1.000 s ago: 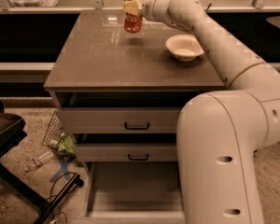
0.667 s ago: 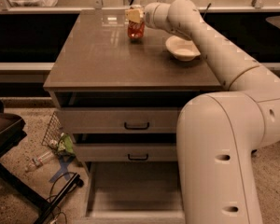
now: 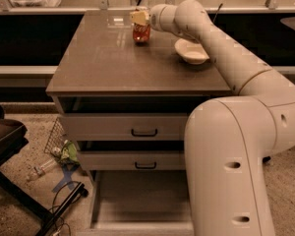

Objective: Pick coke can from bottom drawer and place on counter

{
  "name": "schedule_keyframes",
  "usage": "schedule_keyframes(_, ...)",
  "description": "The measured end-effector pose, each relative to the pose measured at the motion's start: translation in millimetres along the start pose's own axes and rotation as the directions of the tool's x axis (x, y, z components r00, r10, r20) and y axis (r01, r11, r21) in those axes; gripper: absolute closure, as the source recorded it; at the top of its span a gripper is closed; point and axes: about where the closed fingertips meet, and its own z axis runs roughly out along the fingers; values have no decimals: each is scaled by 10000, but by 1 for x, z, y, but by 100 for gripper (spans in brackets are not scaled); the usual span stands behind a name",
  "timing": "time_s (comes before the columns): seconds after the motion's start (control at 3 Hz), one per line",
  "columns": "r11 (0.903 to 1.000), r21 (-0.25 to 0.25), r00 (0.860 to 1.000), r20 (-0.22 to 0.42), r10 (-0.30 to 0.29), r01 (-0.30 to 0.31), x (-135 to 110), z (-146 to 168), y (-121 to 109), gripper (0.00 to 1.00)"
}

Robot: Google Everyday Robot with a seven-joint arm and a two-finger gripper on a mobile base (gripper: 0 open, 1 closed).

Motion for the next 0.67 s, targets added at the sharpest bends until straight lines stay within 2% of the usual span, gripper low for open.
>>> schedule_keyframes(0.33,10000,-27,10000,-19,9,-9,2,2,2,31)
schedule_keyframes(0.67,10000,-74,10000,-47,19,-19,4,5,5,1)
